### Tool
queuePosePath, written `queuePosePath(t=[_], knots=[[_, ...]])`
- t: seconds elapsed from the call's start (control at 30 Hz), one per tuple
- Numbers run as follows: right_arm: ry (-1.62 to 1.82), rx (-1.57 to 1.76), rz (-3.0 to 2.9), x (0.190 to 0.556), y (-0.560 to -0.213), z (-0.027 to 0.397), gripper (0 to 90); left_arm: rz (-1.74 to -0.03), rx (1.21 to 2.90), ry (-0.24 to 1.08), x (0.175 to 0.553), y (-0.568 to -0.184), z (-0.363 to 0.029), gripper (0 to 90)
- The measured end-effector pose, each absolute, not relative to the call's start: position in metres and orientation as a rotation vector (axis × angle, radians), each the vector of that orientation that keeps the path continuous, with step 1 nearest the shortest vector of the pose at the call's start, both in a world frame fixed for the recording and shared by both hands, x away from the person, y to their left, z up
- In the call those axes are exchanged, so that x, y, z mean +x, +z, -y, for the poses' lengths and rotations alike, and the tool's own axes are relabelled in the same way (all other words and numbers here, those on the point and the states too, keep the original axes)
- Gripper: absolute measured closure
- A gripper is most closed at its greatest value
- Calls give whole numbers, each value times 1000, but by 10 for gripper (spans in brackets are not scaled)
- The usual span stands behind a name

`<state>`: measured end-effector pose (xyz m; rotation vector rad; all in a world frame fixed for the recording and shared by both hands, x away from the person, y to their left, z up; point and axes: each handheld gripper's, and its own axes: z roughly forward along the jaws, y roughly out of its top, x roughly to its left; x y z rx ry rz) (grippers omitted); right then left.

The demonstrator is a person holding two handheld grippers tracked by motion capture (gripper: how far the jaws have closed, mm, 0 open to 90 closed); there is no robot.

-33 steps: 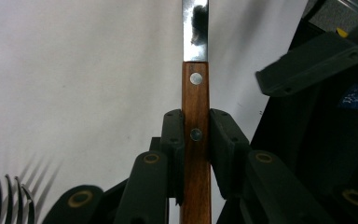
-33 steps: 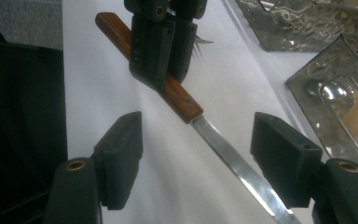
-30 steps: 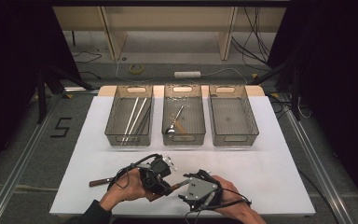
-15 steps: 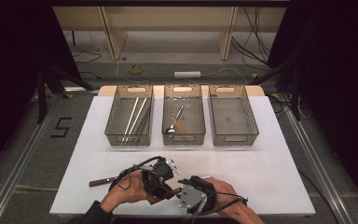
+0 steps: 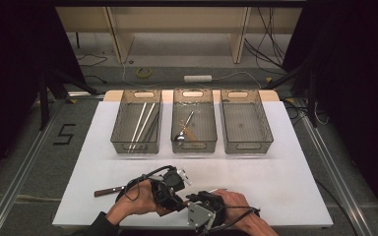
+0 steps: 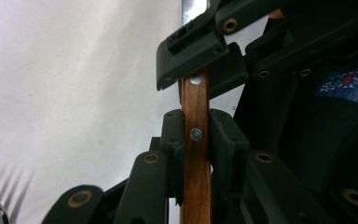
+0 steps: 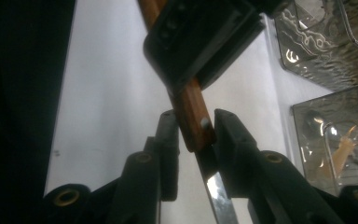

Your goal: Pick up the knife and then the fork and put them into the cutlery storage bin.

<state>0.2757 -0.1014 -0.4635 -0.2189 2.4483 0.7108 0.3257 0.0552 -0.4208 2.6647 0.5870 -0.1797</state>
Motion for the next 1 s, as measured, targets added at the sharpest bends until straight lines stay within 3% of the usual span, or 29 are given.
queuePosePath(t=[0.4,0.7,0.83,1.0], knots=[[699,-290,-2464,276,-465,104,785,-585,2619,-175,326,-417,-58,732],[676,-270,-2484,281,-463,113,787,-634,2551,-67,329,-409,-73,352],[674,-248,-2480,283,-461,118,787,-647,2483,-3,330,-407,-82,260],[672,-192,-2488,286,-460,123,787,-683,2369,56,330,-404,-96,211]])
